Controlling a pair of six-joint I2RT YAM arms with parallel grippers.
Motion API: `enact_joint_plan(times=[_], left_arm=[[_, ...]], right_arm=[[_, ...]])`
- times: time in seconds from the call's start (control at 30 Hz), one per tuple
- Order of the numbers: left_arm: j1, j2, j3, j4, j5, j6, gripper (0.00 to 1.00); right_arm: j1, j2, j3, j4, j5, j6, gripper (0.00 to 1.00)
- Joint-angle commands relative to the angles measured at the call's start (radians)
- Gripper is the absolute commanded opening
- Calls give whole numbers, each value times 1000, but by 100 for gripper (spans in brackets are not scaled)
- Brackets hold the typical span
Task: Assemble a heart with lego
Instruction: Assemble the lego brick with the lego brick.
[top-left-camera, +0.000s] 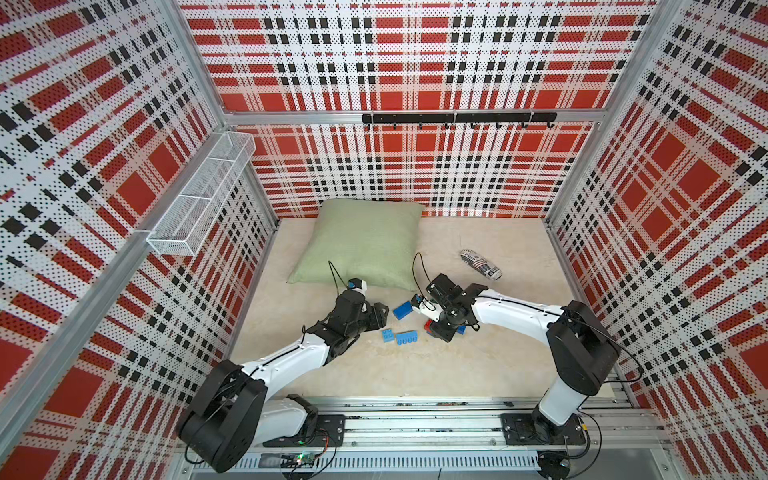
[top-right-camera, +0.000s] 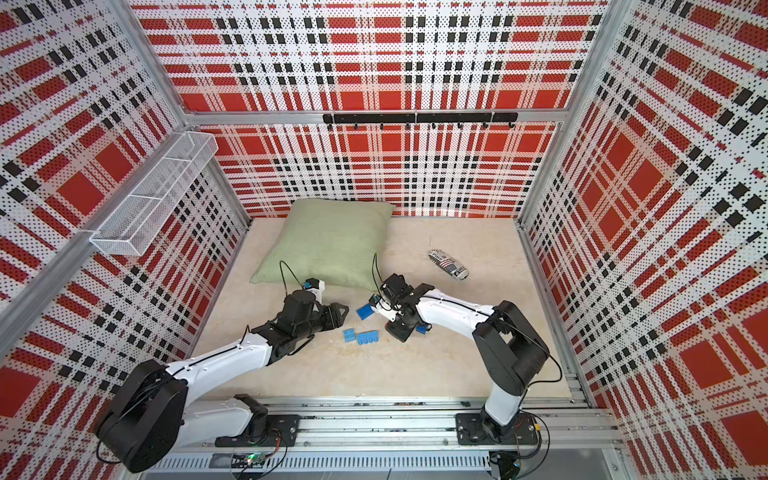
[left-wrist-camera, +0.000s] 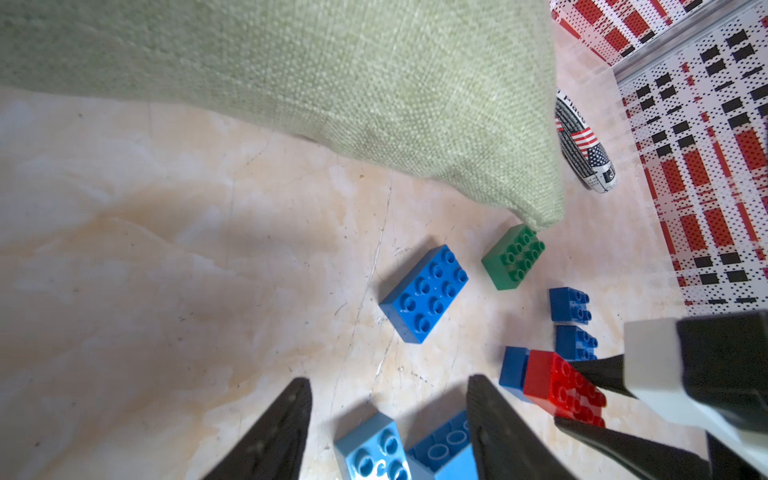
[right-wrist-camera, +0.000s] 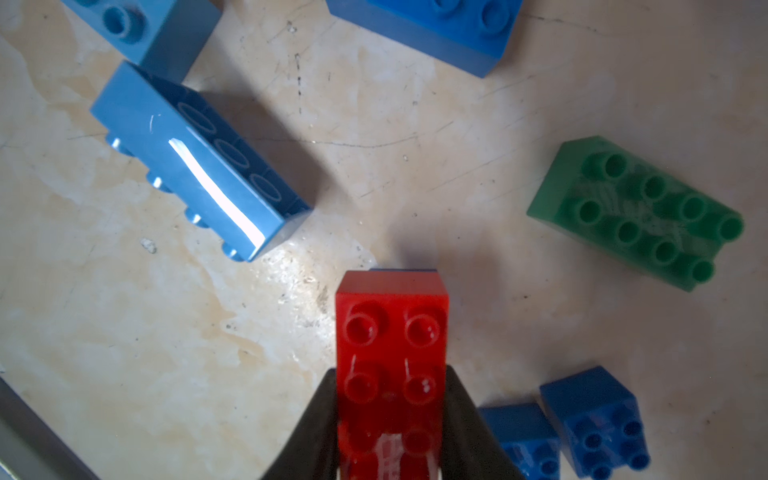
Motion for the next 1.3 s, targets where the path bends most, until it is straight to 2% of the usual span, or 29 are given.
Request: enact_joint_plan(times=[0.0,0.3,0.7,0.93,1.13,1.27], left_arm=[[9,-29,-19,14,7,14,64],[13,-21,-22,22,16,14,65],[15,-29,-25,22,22,9,65],[14,-32,-29,25,21,7,65],[17,-40,-40,40,15,-2,65],[17,-25,-34,53,30,-3,65]], right_arm=[[3,18,15,14,9,-5,28],[-10,43,34,12,-35,-4,29],[-40,43,9,-14,-35,10,29],[-39,98,48,-48,-37,-3,29],[-26,67,-1,1,70,36,29],[-12,25,-33,32,77,66,29]])
